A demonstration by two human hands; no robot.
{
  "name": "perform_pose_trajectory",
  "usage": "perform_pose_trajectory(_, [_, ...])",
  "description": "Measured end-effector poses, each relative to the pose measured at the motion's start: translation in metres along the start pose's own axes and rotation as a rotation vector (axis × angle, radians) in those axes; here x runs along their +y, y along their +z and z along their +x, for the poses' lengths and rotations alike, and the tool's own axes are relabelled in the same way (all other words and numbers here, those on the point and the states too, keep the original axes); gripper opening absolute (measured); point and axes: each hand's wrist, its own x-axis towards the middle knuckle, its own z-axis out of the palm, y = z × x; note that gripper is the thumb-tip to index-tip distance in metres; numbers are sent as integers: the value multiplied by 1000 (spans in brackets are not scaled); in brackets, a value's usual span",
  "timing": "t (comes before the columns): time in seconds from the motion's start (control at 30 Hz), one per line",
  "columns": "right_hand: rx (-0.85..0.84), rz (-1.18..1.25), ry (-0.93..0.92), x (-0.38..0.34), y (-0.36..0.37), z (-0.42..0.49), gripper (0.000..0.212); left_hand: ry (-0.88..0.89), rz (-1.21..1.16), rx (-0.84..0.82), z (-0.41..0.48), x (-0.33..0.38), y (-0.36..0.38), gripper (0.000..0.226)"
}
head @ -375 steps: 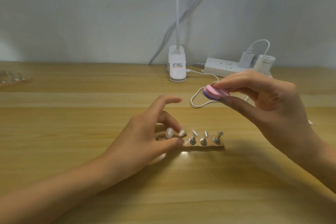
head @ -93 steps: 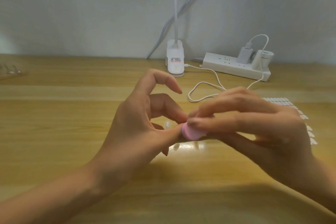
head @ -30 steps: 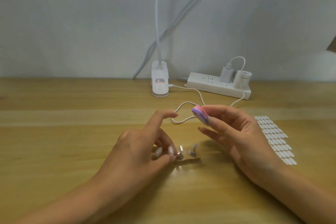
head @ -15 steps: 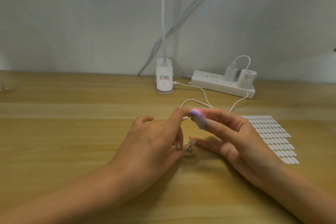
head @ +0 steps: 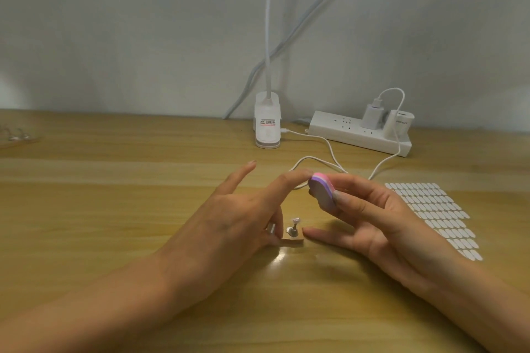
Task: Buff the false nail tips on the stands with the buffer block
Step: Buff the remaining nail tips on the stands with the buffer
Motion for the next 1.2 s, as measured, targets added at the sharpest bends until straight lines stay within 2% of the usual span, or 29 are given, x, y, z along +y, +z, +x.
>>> perform_pose_trajectory(0.1, [-5, -9, -12, 0, -2, 0, 46, 59, 85, 29, 0, 0, -2, 102])
perform_pose_trajectory(0.2, [33, -90, -91, -4, -3, 1, 27, 113, 24, 126, 0, 0, -9, 85])
perform_pose_trajectory(0.27, [38, -227, -212, -8, -2, 0, 24, 88, -197, 181, -3, 2, -15, 71])
perform_pose_trajectory(0.37, [69, -572, -451, -12, 2, -4, 33, -83, -548, 234, -8, 7, -24, 73])
perform_pose_trajectory(0.43, [37, -639, -547, -8, 6, -7, 32, -252, -762, 236, -11, 6, -24, 75])
perform_pose_trajectory(0.53, [20, -680, -639, -1, 16, -10, 30, -357, -949, 246, -16, 4, -19, 65])
perform_pose_trajectory(0.77, [53, -760, -774, 2, 33, -15, 28, -347, -924, 267, -21, 7, -15, 54])
perform_pose_trajectory(0.83, [34, -799, -794, 3, 35, -16, 23, -348, -918, 287, -22, 7, -16, 58])
perform_pose_trajectory(0.93, [27, -811, -797, 3, 37, -17, 29, -340, -950, 288, -24, 8, -15, 74])
perform_pose_trajectory(1.03, [25, -838, -807, 4, 39, -18, 27, -291, -922, 284, -24, 8, -15, 81])
perform_pose_trajectory(1.2, [29, -964, -804, 5, 37, -17, 22, -339, -915, 311, -24, 8, -16, 73])
